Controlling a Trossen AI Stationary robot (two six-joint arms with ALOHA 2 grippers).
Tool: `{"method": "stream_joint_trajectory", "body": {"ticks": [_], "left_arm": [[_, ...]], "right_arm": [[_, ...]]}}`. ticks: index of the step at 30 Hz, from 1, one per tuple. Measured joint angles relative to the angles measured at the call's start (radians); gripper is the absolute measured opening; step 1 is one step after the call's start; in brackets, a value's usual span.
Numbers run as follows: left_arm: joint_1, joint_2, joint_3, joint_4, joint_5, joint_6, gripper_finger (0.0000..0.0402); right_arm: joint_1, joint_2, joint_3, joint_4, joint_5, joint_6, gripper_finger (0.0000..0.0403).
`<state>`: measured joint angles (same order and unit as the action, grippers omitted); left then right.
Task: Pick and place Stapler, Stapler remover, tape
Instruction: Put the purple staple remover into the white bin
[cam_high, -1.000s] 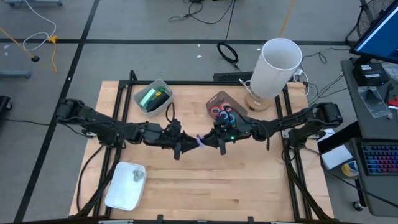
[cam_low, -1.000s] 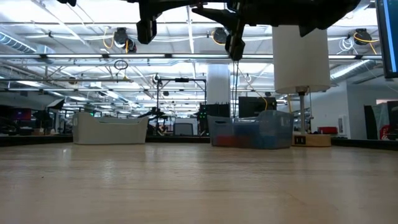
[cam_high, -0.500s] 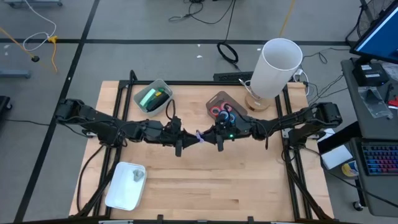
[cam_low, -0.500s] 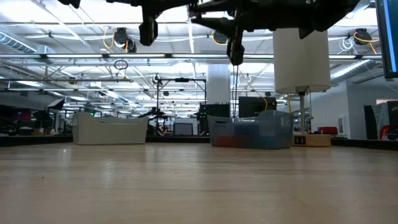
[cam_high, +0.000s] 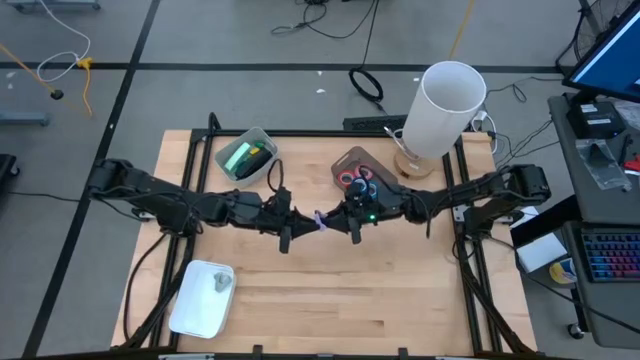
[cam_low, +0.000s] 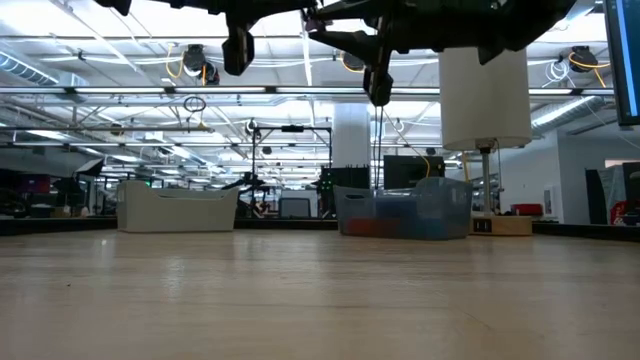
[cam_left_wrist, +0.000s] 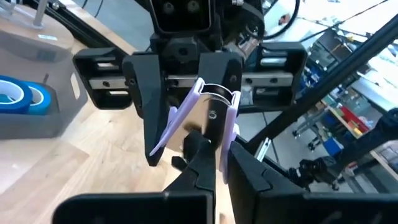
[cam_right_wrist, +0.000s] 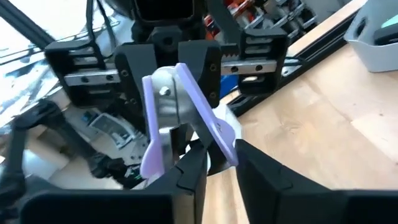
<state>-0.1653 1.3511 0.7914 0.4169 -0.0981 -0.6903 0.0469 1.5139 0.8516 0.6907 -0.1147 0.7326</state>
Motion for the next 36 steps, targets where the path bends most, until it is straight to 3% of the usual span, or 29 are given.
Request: {"method": "stream_joint_trajectory", "body": {"ticks": [5, 11, 18, 21, 26, 36], "left_arm": [[-0.012, -0.042, 0.003, -0.148, 0.024, 0.001, 0.0014], [-0.014, -0.097, 0.001, -0.337, -0.018, -0.014, 0.0013], [-0.039, -0.209, -0.002, -0.598, -0.027, -0.111, 0.0013], [-0.067, -0.256, 0.000, -0.747, 0.005, -0.238, 0.0013], [-0.159, -0.310, -0.001, -0.960, 0.166, -0.513, 0.0013], [-0.465, -0.303, -0.001, -1.239, 0.446, -1.101, 0.0013]], "right_arm": [[-0.018, -0.001, 0.004, -0.024, -0.170, 0.067, 0.0112], [-0.019, -0.005, 0.004, -0.039, -0.367, 0.123, 0.0148], [-0.019, -0.005, 0.004, -0.053, -0.462, 0.163, 0.0155], [-0.019, -0.005, 0.004, -0.051, -0.466, 0.164, 0.0152], [-0.022, -0.005, 0.003, -0.052, -0.465, 0.161, 0.0151], [-0.053, -0.005, 0.002, -0.054, -0.464, 0.136, 0.0149]]}}
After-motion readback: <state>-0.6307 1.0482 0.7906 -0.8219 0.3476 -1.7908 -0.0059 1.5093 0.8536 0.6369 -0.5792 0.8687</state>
